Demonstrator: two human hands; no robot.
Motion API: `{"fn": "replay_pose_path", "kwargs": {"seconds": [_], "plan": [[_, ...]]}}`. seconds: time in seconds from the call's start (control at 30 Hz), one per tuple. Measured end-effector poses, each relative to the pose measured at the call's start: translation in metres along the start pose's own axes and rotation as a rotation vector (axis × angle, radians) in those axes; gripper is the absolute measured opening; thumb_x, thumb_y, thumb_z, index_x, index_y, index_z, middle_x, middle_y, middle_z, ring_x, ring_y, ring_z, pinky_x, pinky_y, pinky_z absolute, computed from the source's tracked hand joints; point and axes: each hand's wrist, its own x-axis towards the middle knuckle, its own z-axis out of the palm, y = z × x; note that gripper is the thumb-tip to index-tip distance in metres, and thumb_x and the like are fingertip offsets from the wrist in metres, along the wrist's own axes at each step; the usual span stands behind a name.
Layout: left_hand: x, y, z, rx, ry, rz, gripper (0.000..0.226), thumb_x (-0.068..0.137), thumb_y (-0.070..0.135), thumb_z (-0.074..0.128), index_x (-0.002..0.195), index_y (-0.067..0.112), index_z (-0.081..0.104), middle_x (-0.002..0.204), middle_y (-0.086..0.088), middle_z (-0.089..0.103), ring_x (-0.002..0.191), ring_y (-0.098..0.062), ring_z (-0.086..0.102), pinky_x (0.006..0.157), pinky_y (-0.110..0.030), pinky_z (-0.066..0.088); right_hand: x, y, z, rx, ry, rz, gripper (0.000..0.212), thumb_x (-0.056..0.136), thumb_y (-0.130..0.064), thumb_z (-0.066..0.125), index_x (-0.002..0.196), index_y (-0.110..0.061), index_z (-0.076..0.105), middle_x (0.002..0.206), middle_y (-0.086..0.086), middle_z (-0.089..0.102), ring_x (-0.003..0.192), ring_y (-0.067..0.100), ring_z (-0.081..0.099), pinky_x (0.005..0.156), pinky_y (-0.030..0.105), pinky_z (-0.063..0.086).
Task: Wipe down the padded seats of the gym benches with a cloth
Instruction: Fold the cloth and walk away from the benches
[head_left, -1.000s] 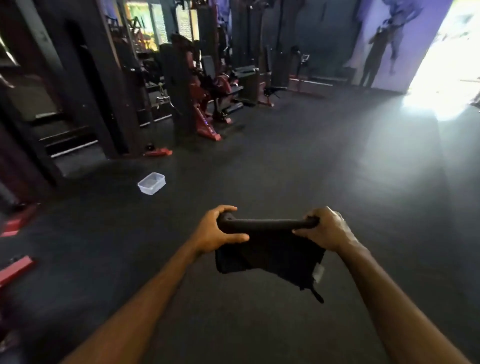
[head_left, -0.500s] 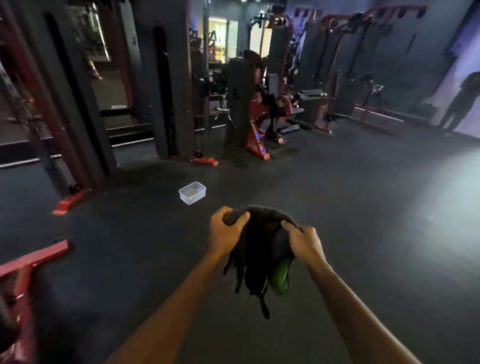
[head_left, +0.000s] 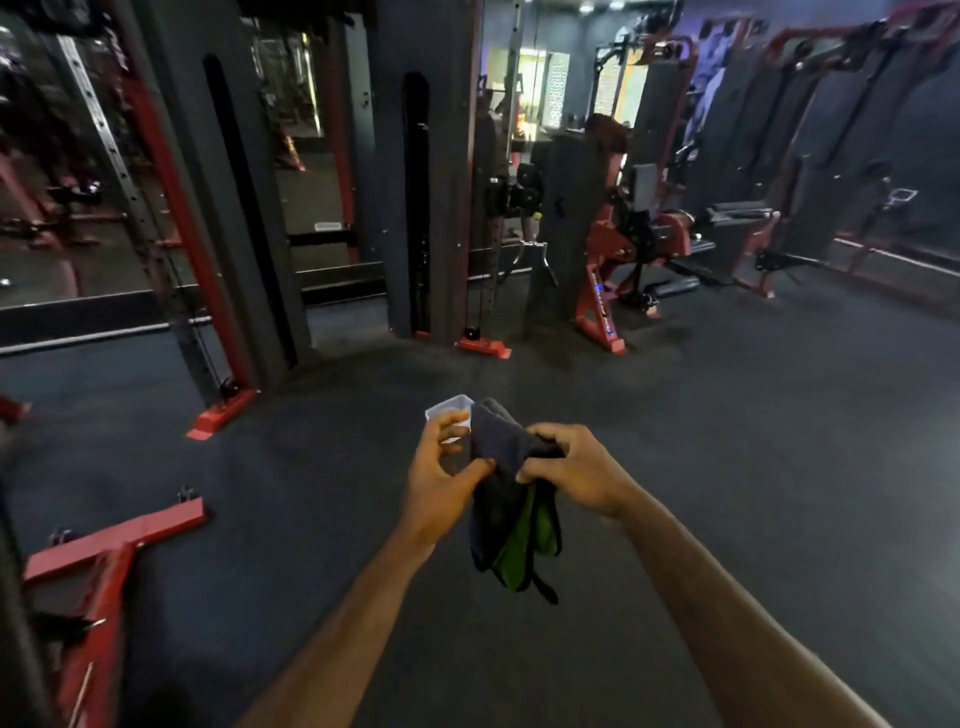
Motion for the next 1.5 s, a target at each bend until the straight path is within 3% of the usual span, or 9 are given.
{"fn": "replay_pose_path", "kwargs": {"seconds": [0.1,0.23,0.33,0.5,0.6,0.73,1.03,1.23,1.5], "plan": [[0.043,-0.003,-0.012,-0.122,-0.087,-0.166,0.044,0.091,0.004,0.072,0.132,0.013,0.057,0.114,0.001,0.071,0.094,0.008,0.068,0.076,-0.013,0.052,0.056,0.001,-0.004,0.153,0.007,0.023,0.029,0.066,-0.008,0.070,0.094,-0.001,0.071,0.079,0.006,0.067,0.076,0.015,0.061,0.069,0.027,0.048],[0.115,-0.012,-0.016,-0.228,-0.115,-0.247,0.035,0.095,0.022,0.070,0.129,0.014,0.067,0.116,-0.005,0.076,0.110,-0.020,0.072,0.087,-0.031,0.059,0.146,0.014,-0.013,0.469,-0.009,0.098,0.033,0.083,0.006,0.069,0.116,-0.001,0.068,0.103,0.017,0.074,0.095,0.029,0.071,0.082,0.038,0.059],[0.175,-0.018,-0.006,-0.378,0.053,-0.302,0.040,0.092,0.027,0.075,0.127,0.010,0.068,0.119,-0.013,0.074,0.113,-0.029,0.071,0.099,-0.047,0.056,0.215,0.032,-0.022,0.659,-0.072,0.185,0.042,0.089,-0.017,0.077,0.128,-0.005,0.066,0.123,0.016,0.073,0.114,0.031,0.071,0.100,0.046,0.056],[0.273,-0.026,0.004,-0.454,0.187,-0.351,0.034,0.095,0.022,0.072,0.126,0.007,0.068,0.118,-0.015,0.075,0.110,-0.030,0.072,0.094,-0.046,0.060,0.305,0.047,-0.044,0.434,-0.364,0.254,0.035,0.093,-0.028,0.074,0.123,-0.010,0.071,0.118,0.007,0.076,0.112,0.020,0.072,0.093,0.036,0.058],[0.319,-0.038,-0.002,-0.464,0.197,-0.388,0.039,0.090,0.018,0.072,0.125,0.001,0.068,0.121,-0.019,0.072,0.116,-0.035,0.068,0.100,-0.047,0.056,0.356,0.053,-0.055,0.422,-0.278,0.226,0.035,0.088,-0.015,0.080,0.120,-0.003,0.071,0.115,0.012,0.077,0.106,0.025,0.074,0.089,0.037,0.060],[0.378,-0.058,-0.008,-0.294,0.109,-0.464,0.021,0.081,0.024,0.068,0.099,0.012,0.071,0.094,-0.006,0.073,0.085,-0.027,0.068,0.071,-0.035,0.053,0.427,0.057,-0.070,0.489,-0.161,0.180,0.032,0.088,-0.006,0.078,0.119,-0.006,0.069,0.112,0.010,0.078,0.105,0.026,0.075,0.094,0.044,0.060],[0.561,-0.120,-0.004,-0.348,0.292,-0.496,0.025,0.092,0.017,0.075,0.114,0.006,0.072,0.108,-0.013,0.077,0.102,-0.029,0.075,0.093,-0.047,0.060,0.594,0.101,-0.098,0.205,-0.308,0.207,0.052,0.087,-0.019,0.082,0.127,-0.039,0.056,0.117,-0.013,0.074,0.104,0.011,0.074,0.073,0.037,0.063],[0.686,-0.154,-0.018,-0.223,0.157,-0.602,0.014,0.093,0.016,0.068,0.105,0.010,0.071,0.093,-0.007,0.075,0.083,-0.021,0.069,0.065,-0.031,0.055,0.720,0.123,-0.106,0.100,-0.044,0.249,0.035,0.081,-0.010,0.082,0.113,-0.017,0.070,0.102,0.000,0.079,0.096,0.022,0.076,0.090,0.045,0.061],[0.820,-0.221,-0.018,-0.121,0.028,-0.727,0.020,0.097,0.012,0.069,0.111,-0.001,0.070,0.100,-0.014,0.074,0.078,-0.019,0.071,0.061,-0.027,0.058,0.860,0.173,-0.114,-0.166,0.056,0.354,0.026,0.074,-0.033,0.084,0.094,-0.023,0.071,0.088,-0.003,0.075,0.081,0.016,0.070,0.066,0.029,0.050]]}}
